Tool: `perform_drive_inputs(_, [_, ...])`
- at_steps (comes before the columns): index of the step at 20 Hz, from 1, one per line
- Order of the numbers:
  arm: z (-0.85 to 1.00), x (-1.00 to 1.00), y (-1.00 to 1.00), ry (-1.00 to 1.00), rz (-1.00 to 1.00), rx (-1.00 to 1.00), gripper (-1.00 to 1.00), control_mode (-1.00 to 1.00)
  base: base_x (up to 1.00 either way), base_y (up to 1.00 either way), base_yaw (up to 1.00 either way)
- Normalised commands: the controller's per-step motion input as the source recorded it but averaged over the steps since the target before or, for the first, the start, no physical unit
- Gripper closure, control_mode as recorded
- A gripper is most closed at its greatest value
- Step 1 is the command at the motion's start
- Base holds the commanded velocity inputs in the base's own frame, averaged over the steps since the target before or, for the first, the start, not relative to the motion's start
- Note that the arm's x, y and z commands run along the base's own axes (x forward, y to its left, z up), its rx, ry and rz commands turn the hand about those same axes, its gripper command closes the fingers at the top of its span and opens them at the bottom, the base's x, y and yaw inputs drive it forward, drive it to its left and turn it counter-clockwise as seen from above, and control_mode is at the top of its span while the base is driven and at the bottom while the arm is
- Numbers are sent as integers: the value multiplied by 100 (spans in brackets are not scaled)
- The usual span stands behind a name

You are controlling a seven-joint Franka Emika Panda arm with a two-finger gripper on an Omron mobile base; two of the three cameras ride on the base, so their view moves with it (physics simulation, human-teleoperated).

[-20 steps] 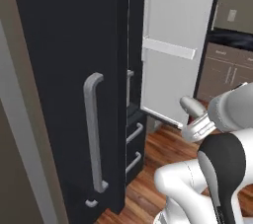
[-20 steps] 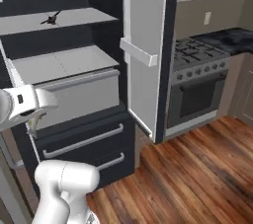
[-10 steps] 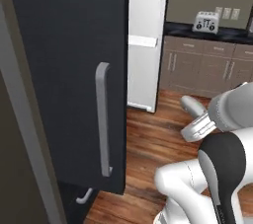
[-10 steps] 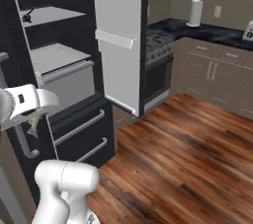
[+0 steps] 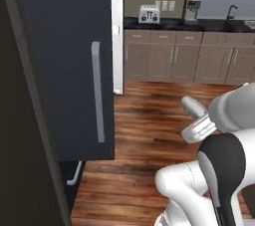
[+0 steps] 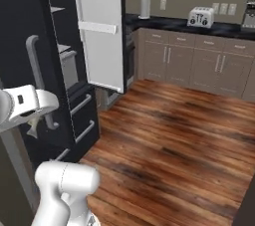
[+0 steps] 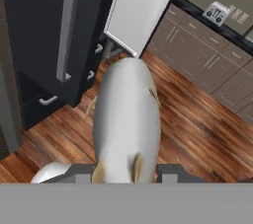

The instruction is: Gather the onion and garlic from the fridge and place them on a tray on the dining counter. Then gather the fishs from the fridge and place them on the other tray.

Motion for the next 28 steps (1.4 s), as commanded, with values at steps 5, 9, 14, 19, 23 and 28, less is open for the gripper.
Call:
perform_drive_inputs(5, [0, 0, 0, 0, 0, 0, 100, 100, -100, 0, -33])
perform_drive_inputs(9, [0, 0, 0, 0, 0, 0, 100, 100, -100, -13, -27])
perform_drive_inputs(14, [0, 0, 0, 0, 0, 0, 100, 100, -97, -58, -20])
perform_drive_inputs(19, [0, 0, 0, 0, 0, 0, 100, 100, -44, -98, -13])
perform_drive_inputs(23, [0, 0, 0, 0, 0, 0, 100, 100, -14, -100, -11])
perform_drive_inputs(28, [0, 0, 0, 0, 0, 0, 100, 100, -19, -100, -11])
